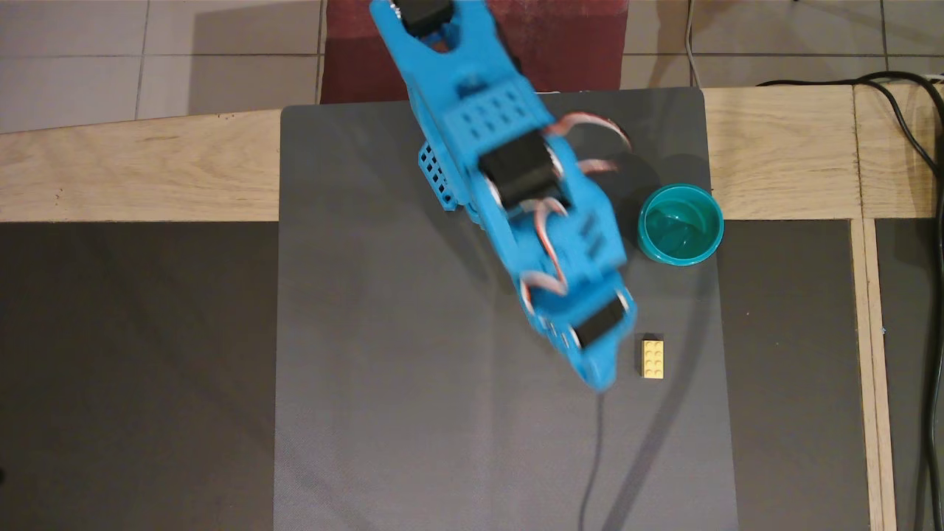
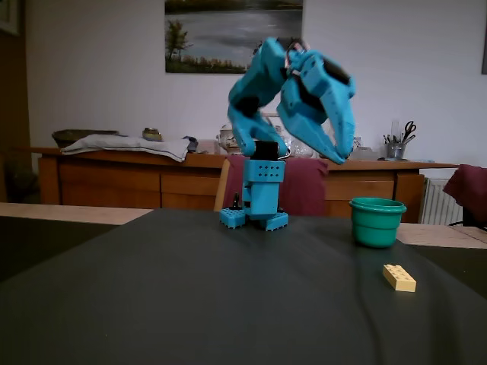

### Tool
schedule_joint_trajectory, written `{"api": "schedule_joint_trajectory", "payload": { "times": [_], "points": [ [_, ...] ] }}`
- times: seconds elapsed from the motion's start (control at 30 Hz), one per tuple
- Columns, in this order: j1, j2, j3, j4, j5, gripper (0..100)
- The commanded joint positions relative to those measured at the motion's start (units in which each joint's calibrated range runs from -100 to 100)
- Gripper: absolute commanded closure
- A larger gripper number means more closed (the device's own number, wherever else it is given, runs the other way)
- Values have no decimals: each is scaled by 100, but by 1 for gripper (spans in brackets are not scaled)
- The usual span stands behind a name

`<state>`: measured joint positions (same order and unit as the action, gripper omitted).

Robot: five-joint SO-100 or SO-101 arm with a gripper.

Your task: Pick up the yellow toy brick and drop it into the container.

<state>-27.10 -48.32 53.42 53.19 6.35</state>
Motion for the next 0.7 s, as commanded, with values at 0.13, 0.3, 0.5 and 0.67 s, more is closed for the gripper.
{"api": "schedule_joint_trajectory", "payload": {
  "times": [0.13,0.3,0.5,0.67],
  "points": [
    [-226,2809,-1642,-28,651,100],
    [-954,3685,-2192,798,996,100],
    [-1650,3795,-2671,1420,991,100],
    [-1720,3964,-2653,1394,1096,100]
  ]
}}
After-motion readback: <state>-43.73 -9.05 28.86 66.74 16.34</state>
